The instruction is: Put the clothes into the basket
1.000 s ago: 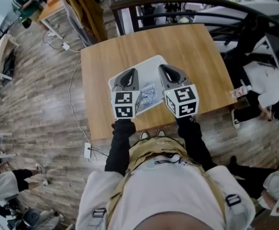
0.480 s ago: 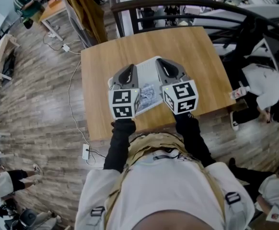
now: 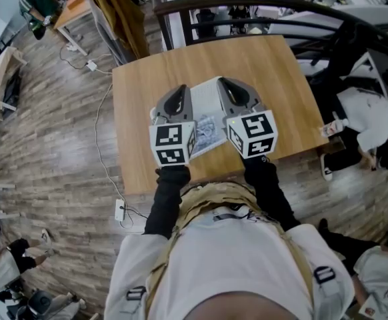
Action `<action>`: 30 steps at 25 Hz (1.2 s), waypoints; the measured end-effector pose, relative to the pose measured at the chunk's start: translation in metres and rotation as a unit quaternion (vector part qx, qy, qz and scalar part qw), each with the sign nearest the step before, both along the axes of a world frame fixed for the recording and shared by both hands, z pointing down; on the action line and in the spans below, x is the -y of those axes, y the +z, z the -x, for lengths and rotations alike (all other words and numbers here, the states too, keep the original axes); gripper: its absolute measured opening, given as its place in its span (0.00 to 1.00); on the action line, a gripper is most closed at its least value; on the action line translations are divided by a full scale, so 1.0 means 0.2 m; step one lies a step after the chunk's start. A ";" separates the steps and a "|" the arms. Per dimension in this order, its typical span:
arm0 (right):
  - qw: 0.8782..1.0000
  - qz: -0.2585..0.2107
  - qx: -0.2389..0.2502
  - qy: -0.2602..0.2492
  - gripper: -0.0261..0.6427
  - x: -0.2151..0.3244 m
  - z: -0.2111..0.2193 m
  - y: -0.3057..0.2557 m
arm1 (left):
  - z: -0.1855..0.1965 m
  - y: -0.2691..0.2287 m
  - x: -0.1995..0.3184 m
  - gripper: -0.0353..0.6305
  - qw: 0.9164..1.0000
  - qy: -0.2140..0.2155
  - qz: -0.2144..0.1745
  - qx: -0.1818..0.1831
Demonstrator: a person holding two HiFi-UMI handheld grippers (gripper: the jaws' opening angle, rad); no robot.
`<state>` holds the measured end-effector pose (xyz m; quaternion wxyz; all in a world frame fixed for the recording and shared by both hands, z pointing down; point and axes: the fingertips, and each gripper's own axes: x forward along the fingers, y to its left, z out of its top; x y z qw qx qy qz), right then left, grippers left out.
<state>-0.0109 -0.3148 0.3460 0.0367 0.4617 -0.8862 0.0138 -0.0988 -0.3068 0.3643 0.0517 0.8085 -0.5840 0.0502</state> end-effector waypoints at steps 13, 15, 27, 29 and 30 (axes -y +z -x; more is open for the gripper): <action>1.000 -0.006 0.006 0.003 0.07 -0.02 -0.01 -0.02 | -0.03 -0.03 -0.03 0.05 1.000 0.000 -0.004 -0.003; 1.000 -0.007 0.007 0.004 0.07 -0.02 -0.02 -0.03 | -0.03 -0.04 -0.03 0.05 1.000 0.003 -0.008 -0.005; 1.000 -0.017 0.010 0.002 0.07 -0.05 -0.03 -0.06 | -0.07 -0.08 -0.06 0.06 0.999 0.019 -0.019 -0.017; 1.000 -0.019 0.010 0.002 0.07 -0.05 -0.03 -0.07 | -0.07 -0.08 -0.07 0.05 0.999 0.021 -0.019 -0.019; 1.000 -0.020 0.010 0.003 0.07 -0.06 -0.03 -0.07 | -0.06 -0.09 -0.07 0.05 0.999 0.020 -0.019 -0.020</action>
